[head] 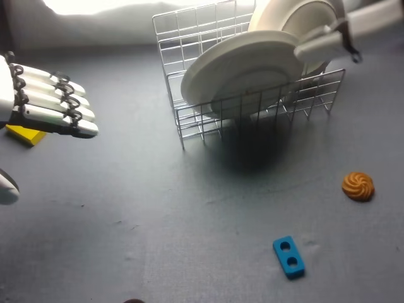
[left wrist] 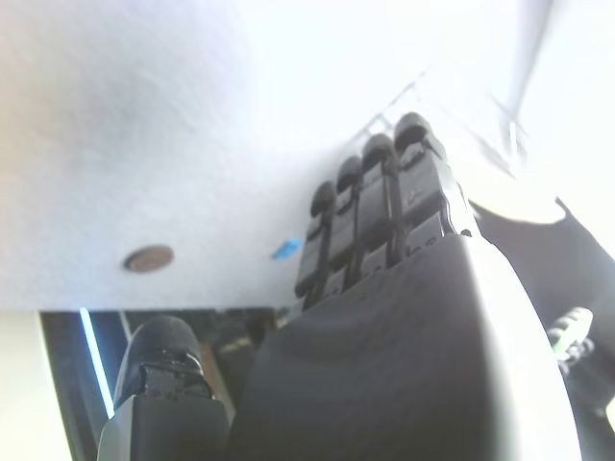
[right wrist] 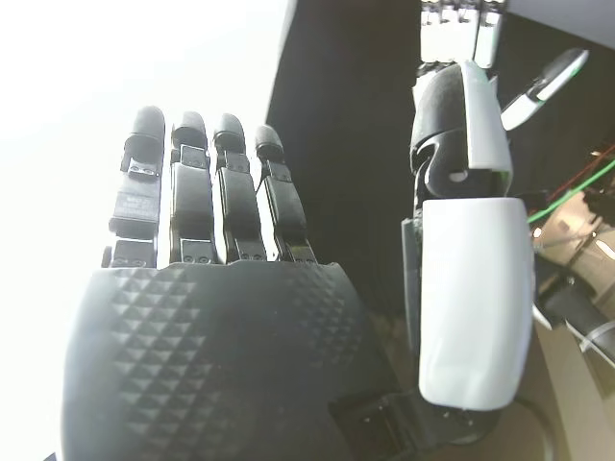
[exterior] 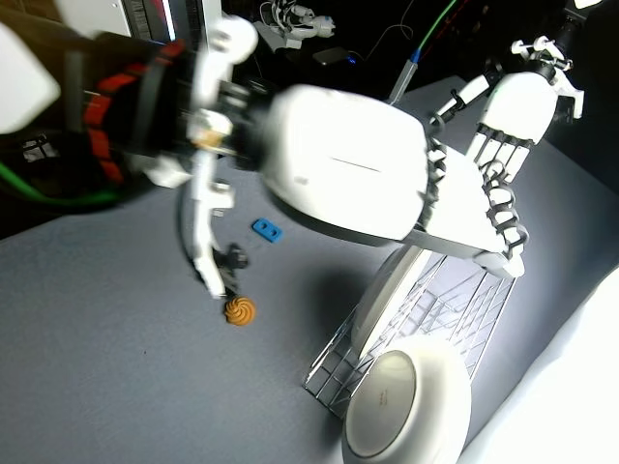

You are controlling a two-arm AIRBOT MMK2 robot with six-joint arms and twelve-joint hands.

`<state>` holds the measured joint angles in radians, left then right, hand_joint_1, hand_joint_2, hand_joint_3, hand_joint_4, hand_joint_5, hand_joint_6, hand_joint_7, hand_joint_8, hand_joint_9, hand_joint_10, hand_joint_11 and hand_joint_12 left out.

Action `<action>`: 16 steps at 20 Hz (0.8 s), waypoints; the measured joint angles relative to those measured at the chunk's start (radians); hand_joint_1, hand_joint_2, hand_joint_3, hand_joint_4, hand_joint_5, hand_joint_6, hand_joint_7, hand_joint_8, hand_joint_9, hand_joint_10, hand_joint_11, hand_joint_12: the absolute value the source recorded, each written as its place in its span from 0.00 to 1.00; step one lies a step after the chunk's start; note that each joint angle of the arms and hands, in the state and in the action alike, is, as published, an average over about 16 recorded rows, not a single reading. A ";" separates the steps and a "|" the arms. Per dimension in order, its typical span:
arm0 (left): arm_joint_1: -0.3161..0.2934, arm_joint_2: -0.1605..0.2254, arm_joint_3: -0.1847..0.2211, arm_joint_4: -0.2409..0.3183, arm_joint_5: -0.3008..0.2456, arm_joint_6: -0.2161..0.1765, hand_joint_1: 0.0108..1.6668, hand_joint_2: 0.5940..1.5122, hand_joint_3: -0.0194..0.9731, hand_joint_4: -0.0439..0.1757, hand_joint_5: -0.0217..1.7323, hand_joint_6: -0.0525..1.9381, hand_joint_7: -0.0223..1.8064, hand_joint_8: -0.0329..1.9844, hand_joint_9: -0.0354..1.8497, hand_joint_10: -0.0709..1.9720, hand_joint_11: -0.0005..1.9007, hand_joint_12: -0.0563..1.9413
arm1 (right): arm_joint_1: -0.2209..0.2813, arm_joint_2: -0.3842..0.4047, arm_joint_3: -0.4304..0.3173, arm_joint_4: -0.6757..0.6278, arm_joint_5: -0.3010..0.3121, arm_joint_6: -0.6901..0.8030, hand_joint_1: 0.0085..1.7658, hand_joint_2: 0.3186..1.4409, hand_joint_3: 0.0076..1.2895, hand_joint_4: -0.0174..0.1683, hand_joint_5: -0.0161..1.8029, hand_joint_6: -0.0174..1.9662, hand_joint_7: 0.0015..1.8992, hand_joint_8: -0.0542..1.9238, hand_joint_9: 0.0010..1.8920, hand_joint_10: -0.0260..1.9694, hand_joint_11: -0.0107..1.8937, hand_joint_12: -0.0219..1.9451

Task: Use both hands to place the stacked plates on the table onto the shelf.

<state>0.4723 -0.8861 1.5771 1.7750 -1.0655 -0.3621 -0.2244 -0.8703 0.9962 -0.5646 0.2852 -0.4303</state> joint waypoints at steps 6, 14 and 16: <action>-0.009 0.002 -0.023 -0.058 -0.061 0.028 0.04 0.58 0.04 0.19 0.28 0.33 0.29 0.34 0.27 0.37 0.21 0.40 | -0.031 0.110 -0.067 -0.004 0.040 0.003 0.40 0.53 0.01 0.10 0.20 0.44 0.19 0.49 0.19 0.49 0.14 0.68; -0.032 0.008 -0.051 -0.068 -0.093 0.070 0.24 0.67 0.03 0.42 0.65 0.82 0.67 0.82 0.66 0.84 0.61 0.87 | -0.079 0.177 -0.117 -0.004 0.034 -0.023 0.31 0.69 0.01 0.40 0.56 0.91 0.55 0.94 0.58 0.94 0.62 0.99; -0.039 0.010 -0.057 -0.062 -0.095 0.075 0.29 0.69 0.03 0.51 0.71 0.93 0.74 0.93 0.72 0.94 0.68 0.96 | -0.092 0.186 -0.125 -0.004 0.037 -0.033 0.29 0.74 0.01 0.50 0.66 0.97 0.66 0.98 0.69 0.98 0.74 0.99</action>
<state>0.4328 -0.8761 1.5200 1.7133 -1.1602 -0.2871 -0.3164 -0.6839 0.8708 -0.5686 0.3218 -0.4633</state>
